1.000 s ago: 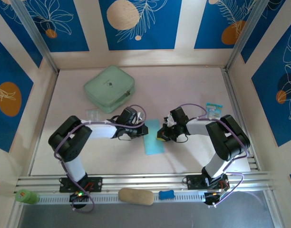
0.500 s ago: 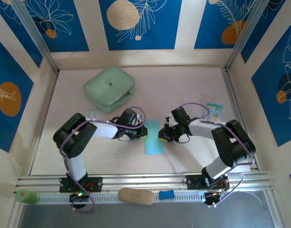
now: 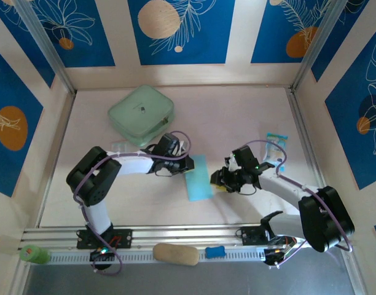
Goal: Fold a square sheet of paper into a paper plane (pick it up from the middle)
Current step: First fold the square sheet of paper in half at the center of the table, then fold the triangle a second time at the center of the table.
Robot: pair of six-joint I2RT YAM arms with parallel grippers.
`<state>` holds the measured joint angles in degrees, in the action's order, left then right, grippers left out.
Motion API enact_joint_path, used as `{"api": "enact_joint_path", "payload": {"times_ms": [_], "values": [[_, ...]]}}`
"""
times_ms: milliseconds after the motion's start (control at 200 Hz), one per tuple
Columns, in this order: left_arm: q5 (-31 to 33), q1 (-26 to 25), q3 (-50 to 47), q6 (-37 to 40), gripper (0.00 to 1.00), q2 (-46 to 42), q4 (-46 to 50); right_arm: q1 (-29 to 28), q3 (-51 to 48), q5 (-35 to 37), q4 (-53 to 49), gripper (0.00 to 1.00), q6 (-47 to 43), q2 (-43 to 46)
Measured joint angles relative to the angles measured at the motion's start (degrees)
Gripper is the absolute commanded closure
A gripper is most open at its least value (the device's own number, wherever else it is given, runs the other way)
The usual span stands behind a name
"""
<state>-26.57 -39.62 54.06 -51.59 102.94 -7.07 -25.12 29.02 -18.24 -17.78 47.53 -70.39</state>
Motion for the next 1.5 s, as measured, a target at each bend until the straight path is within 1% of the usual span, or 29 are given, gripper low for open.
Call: {"api": "enact_joint_path", "payload": {"times_ms": [170, 320, 475, 710, 810, 1095, 1495], "values": [[0.04, 1.73, 3.89, 2.05, 0.94, 0.74, 1.42, -0.15, -2.12, -0.02, -0.31, 0.57, 1.57, 0.83], [0.37, 3.17, 4.39, 3.17, 0.94, 4.35, 2.80, -0.35, -2.84, -0.85, -0.20, 0.55, 2.69, 2.10], [1.01, 3.54, 4.17, 4.00, 0.95, 7.43, 4.09, -0.81, -2.91, -1.73, 0.04, 0.52, 3.34, 2.32], [0.59, 3.89, 2.01, 3.93, 0.95, 7.13, 0.42, -1.46, -4.07, -2.21, 0.63, 0.50, 4.24, 2.25], [0.59, 3.89, 1.29, 3.91, 0.95, 6.95, -0.87, -1.88, -4.13, -2.93, 1.46, 0.50, 4.63, 0.83], [0.39, 3.98, 1.05, 3.65, 0.95, 6.93, -1.44, -4.28, -3.96, -4.17, 4.96, 0.50, 5.77, -4.00], [0.20, 4.00, 0.92, 3.34, 0.95, 6.91, -1.68, -4.50, -2.67, -4.24, 4.50, 0.51, 8.37, -5.66]]}}
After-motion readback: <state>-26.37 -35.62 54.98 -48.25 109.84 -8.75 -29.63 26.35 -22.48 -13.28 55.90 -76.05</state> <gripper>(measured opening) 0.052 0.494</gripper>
